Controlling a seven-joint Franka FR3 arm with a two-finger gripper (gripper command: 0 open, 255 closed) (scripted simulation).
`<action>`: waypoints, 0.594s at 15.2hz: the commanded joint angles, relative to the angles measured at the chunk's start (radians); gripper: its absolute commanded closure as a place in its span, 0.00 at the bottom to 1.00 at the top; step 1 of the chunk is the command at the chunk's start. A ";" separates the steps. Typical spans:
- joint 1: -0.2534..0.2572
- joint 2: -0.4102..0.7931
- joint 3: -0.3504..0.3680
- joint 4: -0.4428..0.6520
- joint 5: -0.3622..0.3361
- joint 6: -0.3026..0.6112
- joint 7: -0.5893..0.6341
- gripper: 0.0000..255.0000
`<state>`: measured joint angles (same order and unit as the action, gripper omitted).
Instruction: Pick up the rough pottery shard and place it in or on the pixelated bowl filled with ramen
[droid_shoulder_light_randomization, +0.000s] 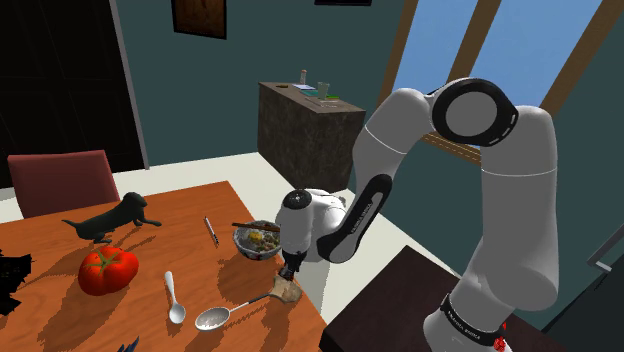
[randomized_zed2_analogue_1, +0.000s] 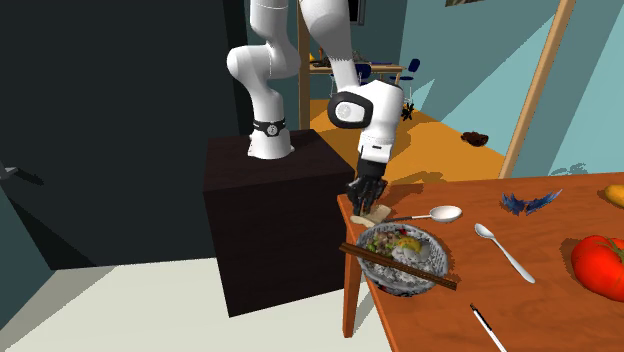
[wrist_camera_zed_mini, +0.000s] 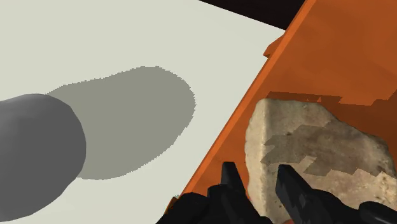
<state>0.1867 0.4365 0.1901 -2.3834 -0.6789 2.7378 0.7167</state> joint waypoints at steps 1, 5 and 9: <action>0.000 0.000 0.000 0.000 0.000 0.000 0.000 1.00; 0.000 0.000 0.000 0.000 0.000 0.000 0.000 1.00; 0.000 0.000 0.000 0.000 0.000 0.000 0.000 0.00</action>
<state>0.1867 0.4365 0.1901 -2.3834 -0.6789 2.7378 0.7167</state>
